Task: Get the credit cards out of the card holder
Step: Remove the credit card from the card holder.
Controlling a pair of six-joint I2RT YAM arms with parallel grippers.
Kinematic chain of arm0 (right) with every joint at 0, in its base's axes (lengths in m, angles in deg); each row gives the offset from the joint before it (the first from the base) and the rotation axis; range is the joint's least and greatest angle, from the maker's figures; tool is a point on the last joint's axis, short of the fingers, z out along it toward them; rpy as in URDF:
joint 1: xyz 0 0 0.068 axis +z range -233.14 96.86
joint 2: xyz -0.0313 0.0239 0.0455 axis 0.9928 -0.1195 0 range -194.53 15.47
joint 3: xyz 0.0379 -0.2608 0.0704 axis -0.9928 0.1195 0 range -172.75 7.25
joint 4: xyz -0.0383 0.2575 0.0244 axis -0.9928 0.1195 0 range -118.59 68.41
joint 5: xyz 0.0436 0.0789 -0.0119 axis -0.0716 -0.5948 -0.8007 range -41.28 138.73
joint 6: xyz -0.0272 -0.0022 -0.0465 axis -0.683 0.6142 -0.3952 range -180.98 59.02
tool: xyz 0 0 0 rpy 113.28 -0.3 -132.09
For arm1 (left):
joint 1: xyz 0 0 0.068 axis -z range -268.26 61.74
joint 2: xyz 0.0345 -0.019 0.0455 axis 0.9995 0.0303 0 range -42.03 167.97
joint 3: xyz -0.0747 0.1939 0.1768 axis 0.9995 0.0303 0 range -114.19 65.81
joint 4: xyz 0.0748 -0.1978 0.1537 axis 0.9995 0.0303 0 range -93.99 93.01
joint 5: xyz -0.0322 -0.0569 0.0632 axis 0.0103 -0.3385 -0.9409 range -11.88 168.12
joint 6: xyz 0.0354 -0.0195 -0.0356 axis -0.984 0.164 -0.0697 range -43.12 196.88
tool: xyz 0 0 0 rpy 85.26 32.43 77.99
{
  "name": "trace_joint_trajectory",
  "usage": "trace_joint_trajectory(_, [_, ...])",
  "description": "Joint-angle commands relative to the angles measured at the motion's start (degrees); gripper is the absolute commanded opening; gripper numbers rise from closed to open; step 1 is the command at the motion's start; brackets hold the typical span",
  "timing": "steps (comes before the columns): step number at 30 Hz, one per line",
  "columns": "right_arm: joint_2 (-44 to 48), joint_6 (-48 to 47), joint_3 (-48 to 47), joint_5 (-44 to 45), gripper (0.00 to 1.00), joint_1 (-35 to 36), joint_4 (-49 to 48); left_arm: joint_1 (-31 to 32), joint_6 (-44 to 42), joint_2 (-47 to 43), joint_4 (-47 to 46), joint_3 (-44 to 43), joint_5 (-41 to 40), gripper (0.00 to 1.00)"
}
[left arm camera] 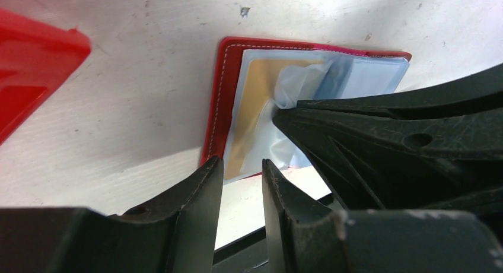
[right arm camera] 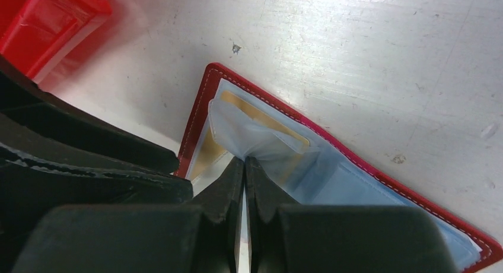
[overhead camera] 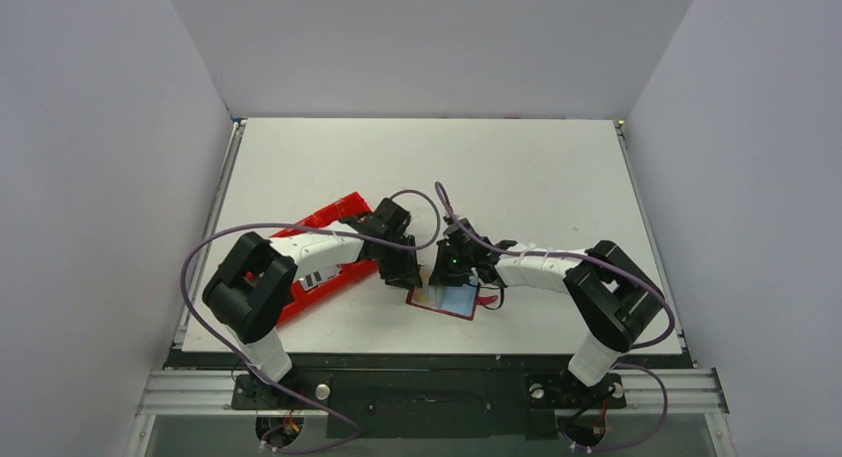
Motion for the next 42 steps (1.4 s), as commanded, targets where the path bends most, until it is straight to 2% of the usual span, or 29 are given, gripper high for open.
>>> trace_joint_trajectory(1, [-4.48,1.1,4.97,-3.67,0.0,-0.77,-0.96,0.73,0.16,1.36,-3.87,-2.88,2.61,0.28])
trace_joint_trajectory(11, [-4.96,1.72,6.16,-5.67,0.0,-2.31,-2.92,1.65,0.28,4.3,-3.74,-3.82,2.42,0.27])
trace_joint_trajectory(15, [-3.94,1.59,5.71,-4.71,0.0,-2.52,-1.57,1.8,0.94,3.99,-3.54,-3.99,1.9,0.17])
trace_joint_trajectory(17, [-2.41,1.41,4.91,-3.77,0.12,-2.49,0.07,1.8,1.22,3.79,-3.05,-4.12,1.36,0.09])
trace_joint_trajectory(18, [-0.96,1.38,4.33,-3.49,0.24,-2.57,1.16,1.8,1.35,3.48,-2.88,-4.12,1.22,0.06])
trace_joint_trajectory(19, [-0.01,1.38,4.0,-2.99,0.29,-2.61,1.71,1.8,1.67,3.27,-2.8,-4.03,0.9,0.0])
trace_joint_trajectory(20, [1.97,1.37,3.31,-2.75,0.36,-2.68,2.91,1.86,1.79,2.76,-2.7,-3.97,0.72,0.0])
trace_joint_trajectory(23, [5.86,1.46,1.65,-1.11,0.42,-3.27,6.15,2.18,2.31,1.6,-2.74,-3.73,-0.09,0.0])
trace_joint_trajectory(28, [13.91,1.53,0.02,5.36,0.45,-5.28,14.58,3.5,3.52,-0.82,-3.52,-3.9,-1.61,0.0])
trace_joint_trajectory(34, [21.17,1.47,2.51,12.02,0.46,-6.82,21.91,5.88,4.93,-1.11,-4.97,-4.69,-3.07,0.0])
trace_joint_trajectory(42, [27.45,2.58,9.19,11.66,0.46,-6.58,26.17,10.05,4.85,0.28,-6.79,-6.98,-3.42,0.0])
